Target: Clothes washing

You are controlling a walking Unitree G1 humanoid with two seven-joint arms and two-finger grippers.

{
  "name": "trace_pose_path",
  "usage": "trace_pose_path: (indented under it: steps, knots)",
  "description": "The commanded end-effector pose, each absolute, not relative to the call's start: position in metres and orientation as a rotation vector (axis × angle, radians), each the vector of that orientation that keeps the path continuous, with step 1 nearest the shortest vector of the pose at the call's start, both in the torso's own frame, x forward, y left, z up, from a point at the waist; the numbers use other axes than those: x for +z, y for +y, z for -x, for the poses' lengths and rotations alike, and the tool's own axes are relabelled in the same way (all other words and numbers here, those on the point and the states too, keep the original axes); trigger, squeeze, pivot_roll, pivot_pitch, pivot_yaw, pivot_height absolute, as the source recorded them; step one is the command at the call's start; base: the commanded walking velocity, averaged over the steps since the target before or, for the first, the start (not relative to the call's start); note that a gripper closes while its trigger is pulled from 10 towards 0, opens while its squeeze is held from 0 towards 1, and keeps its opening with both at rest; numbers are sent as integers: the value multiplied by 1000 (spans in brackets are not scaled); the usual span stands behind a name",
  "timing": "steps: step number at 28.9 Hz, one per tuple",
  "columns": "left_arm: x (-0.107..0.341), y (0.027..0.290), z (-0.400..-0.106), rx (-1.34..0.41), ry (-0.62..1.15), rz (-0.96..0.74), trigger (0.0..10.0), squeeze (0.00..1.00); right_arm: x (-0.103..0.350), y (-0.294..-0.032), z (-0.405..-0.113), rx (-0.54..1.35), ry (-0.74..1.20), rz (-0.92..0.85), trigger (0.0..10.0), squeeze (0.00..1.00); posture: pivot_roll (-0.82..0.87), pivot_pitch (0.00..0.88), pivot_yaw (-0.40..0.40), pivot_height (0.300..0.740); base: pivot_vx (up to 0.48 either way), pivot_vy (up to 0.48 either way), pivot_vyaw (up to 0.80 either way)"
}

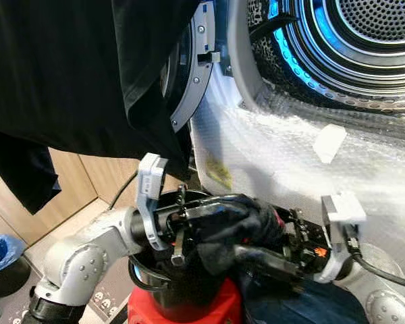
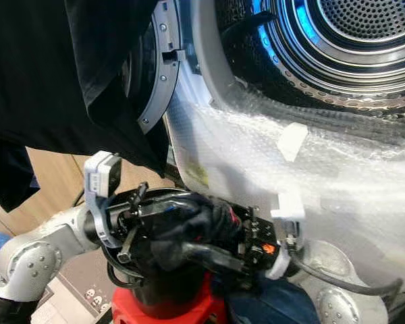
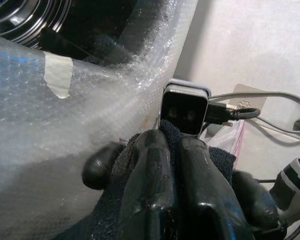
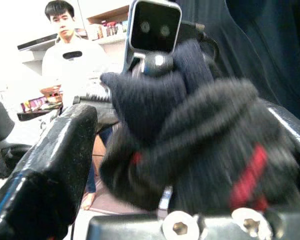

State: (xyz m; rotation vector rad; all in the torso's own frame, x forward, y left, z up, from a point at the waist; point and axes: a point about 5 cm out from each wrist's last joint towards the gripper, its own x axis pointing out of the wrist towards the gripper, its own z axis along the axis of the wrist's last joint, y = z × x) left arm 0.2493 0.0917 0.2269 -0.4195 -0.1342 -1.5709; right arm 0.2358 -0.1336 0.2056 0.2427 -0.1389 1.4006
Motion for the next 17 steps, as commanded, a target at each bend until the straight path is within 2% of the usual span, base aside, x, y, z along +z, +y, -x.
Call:
trace_pose_path:
  steps: [1, 2, 3, 4, 5, 17]
  knots:
    - [228, 89, -250, -1578, -136, 381, 10000, 0, 215, -128, -233, 1435, -173, -225, 7765, 0, -66, 0, 71, 740, 0, 0, 0]
    - [227, 89, -250, -1578, -135, 382, 10000, 0, 215, -128, -233, 1435, -173, -230, 4627, 0, -69, 0, 71, 740, 0, 0, 0]
    - [227, 89, -250, -1578, -135, 382, 10000, 0, 215, -128, -233, 1435, -173, -230, 4627, 0, -69, 0, 71, 740, 0, 0, 0]
    - [227, 88, -250, -1578, -132, 380, 10000, 0, 217, -129, -234, 1432, -175, -236, 1490, 0, -69, 0, 71, 740, 0, 0, 0]
    - [226, 87, -251, -1577, -131, 376, 10000, 0, 218, -129, -234, 1432, -178, -245, 0, 0, -69, 0, 71, 740, 0, 0, 0]
    - [228, 87, -254, -1564, -151, 363, 10000, 0, 220, -128, -234, 1441, -180, -259, 0, 0, -66, 0, 73, 740, 0, 0, 0]
